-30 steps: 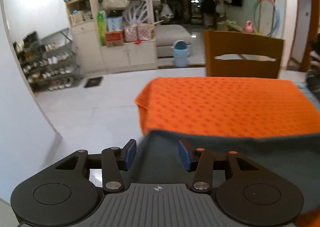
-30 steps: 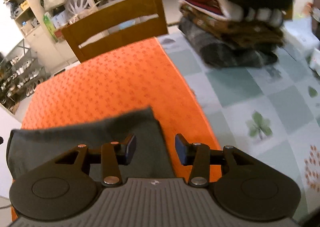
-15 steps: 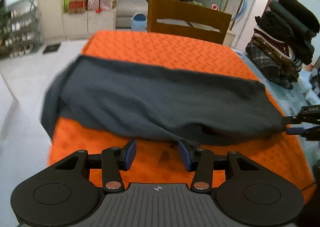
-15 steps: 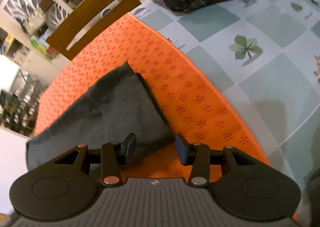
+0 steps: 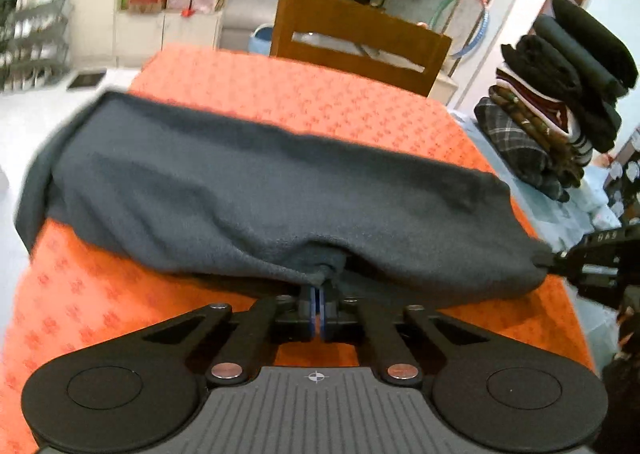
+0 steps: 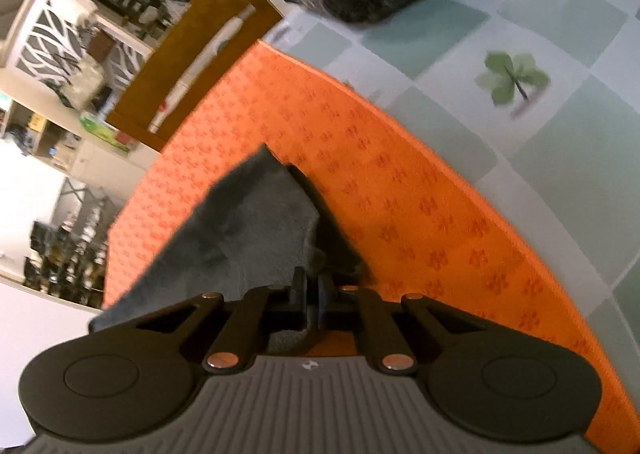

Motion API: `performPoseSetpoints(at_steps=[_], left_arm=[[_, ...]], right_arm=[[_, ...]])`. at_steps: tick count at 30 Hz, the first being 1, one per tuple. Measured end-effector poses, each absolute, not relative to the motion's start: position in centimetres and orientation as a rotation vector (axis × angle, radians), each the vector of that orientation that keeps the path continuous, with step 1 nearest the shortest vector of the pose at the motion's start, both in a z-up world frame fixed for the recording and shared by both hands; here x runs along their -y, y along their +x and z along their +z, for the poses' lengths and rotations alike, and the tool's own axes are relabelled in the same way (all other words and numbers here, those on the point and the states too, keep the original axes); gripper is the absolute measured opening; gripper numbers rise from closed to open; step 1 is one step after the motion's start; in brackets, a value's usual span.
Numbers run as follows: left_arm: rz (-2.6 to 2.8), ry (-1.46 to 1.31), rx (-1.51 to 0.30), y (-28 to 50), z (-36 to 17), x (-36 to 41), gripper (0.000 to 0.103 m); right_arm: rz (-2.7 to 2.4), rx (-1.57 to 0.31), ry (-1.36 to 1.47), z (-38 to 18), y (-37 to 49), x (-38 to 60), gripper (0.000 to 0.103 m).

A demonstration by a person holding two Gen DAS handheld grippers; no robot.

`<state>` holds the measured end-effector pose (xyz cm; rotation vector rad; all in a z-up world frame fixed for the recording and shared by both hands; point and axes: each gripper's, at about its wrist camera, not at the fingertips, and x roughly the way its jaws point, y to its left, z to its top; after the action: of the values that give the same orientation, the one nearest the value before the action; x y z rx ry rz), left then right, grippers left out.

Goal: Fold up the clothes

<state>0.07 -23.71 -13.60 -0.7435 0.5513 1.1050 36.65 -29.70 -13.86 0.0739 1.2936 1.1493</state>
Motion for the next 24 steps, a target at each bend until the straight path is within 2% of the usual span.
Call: performPoseSetpoints(at_steps=[7,14,20,23,24], left_arm=[[0.958,-0.666,-0.592,-1.7,-10.1,24.3,0.003],[0.866,-0.708,-0.745,-1.5,-13.6,24.1,0.003],[0.893,-0.740,-0.793,-1.3,-15.6,24.6,0.004],[0.920,-0.710,-0.786,-1.9,-14.6,26.0,0.008],[0.934,-0.705,-0.779,-2.2,-14.1,26.6,0.014]], right_arm=[[1.205,-1.208,0.050,-10.5,37.7,29.1,0.005],[1.172,-1.231,-0.065,-12.9,37.5,28.4,0.005],[1.186,-1.195,-0.163,-14.0,36.5,28.5,0.007],[1.209,-1.143,-0.216,-12.9,36.3,28.7,0.018],[1.220,-1.123,-0.234,-12.4,36.2,28.8,0.023]])
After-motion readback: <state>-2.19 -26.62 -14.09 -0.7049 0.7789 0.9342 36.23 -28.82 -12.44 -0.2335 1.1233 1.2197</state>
